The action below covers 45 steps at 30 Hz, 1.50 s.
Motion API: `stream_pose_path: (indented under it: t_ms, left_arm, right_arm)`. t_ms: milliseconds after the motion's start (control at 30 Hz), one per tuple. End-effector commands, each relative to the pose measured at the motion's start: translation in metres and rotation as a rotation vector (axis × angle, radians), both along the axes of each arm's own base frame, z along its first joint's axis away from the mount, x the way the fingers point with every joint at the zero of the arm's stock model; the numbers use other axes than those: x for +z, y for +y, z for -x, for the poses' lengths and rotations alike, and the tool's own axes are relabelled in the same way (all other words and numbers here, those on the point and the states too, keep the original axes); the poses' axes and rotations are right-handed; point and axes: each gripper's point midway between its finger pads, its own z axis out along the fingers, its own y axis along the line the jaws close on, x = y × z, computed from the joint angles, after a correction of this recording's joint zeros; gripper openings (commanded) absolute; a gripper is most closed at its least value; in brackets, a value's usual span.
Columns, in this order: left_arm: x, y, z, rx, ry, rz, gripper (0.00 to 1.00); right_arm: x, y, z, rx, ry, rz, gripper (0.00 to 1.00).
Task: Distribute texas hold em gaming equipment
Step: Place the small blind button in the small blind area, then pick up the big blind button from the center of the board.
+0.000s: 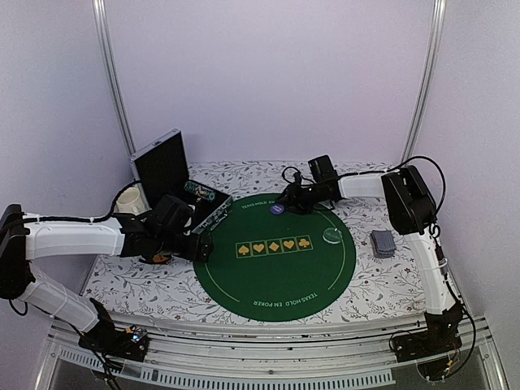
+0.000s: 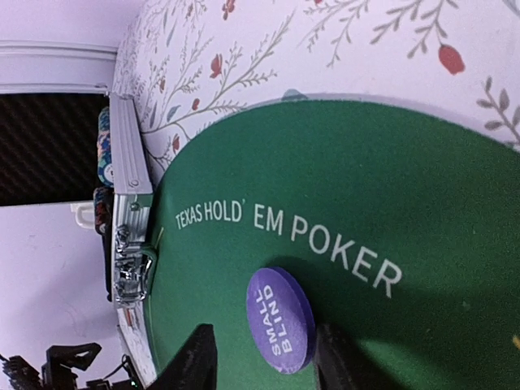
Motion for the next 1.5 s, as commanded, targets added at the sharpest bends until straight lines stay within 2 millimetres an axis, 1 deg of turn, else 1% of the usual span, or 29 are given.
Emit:
stream_pose_path:
  t_ms: [0,100,133,167,200,300,333,433,467,533,600,733,833,967,1133,1367,1467]
  left_arm:
    - [0.005,0.024,-0.001,0.077,-0.002,-0.017,0.98]
    - [0.006,0.042,-0.005,0.156,0.002,-0.025,0.98]
    - [0.005,0.049,-0.006,0.19,0.008,-0.027,0.98]
    - [0.003,0.057,-0.006,0.225,0.016,-0.034,0.98]
    - [0.001,0.065,-0.007,0.252,0.024,-0.042,0.98]
    - [-0.01,0.089,-0.008,0.333,0.063,-0.062,0.98]
    - [-0.014,0.099,-0.008,0.365,0.076,-0.069,0.98]
    - [-0.027,0.119,-0.009,0.447,0.11,-0.069,0.98]
    - [-0.031,0.124,-0.009,0.468,0.12,-0.068,0.98]
    - [-0.038,0.13,-0.011,0.495,0.131,-0.079,0.98]
    - [-0.043,0.132,-0.013,0.5,0.137,-0.096,0.97]
    - [-0.057,0.134,-0.012,0.508,0.17,-0.128,0.93]
    - [-0.062,0.135,-0.012,0.513,0.174,-0.136,0.86]
    - [-0.063,0.135,-0.013,0.512,0.172,-0.134,0.76]
    - [-0.065,0.134,-0.011,0.505,0.172,-0.128,0.68]
    - [-0.07,0.134,-0.012,0.495,0.181,-0.122,0.67]
    - [-0.069,0.133,-0.015,0.491,0.173,-0.124,0.64]
  right_arm:
    - [0.013,-0.013,-0.005,-0.045,-0.044,0.104,0.55]
    - [0.032,-0.017,-0.004,-0.048,-0.103,0.162,0.65]
    - [0.05,-0.017,-0.003,-0.045,-0.15,0.188,0.69]
    - [0.063,-0.017,0.0,-0.036,-0.185,0.21,0.76]
    - [0.073,-0.015,0.004,-0.027,-0.211,0.235,0.81]
    - [0.097,-0.01,0.025,0.036,-0.301,0.328,0.89]
    - [0.103,-0.008,0.034,0.064,-0.329,0.355,0.91]
    - [0.11,-0.011,0.062,0.117,-0.359,0.391,0.92]
    - [0.12,-0.013,0.07,0.123,-0.376,0.38,0.92]
    - [0.122,-0.02,0.084,0.127,-0.376,0.367,0.92]
    - [0.124,-0.027,0.096,0.126,-0.375,0.355,0.92]
    - [0.119,-0.038,0.11,0.127,-0.362,0.365,0.93]
    - [0.113,-0.044,0.115,0.128,-0.353,0.381,0.93]
    - [0.104,-0.045,0.119,0.138,-0.336,0.39,0.93]
    - [0.096,-0.046,0.121,0.146,-0.323,0.397,0.93]
    - [0.091,-0.051,0.126,0.148,-0.314,0.411,0.93]
    - [0.088,-0.054,0.128,0.145,-0.31,0.419,0.93]
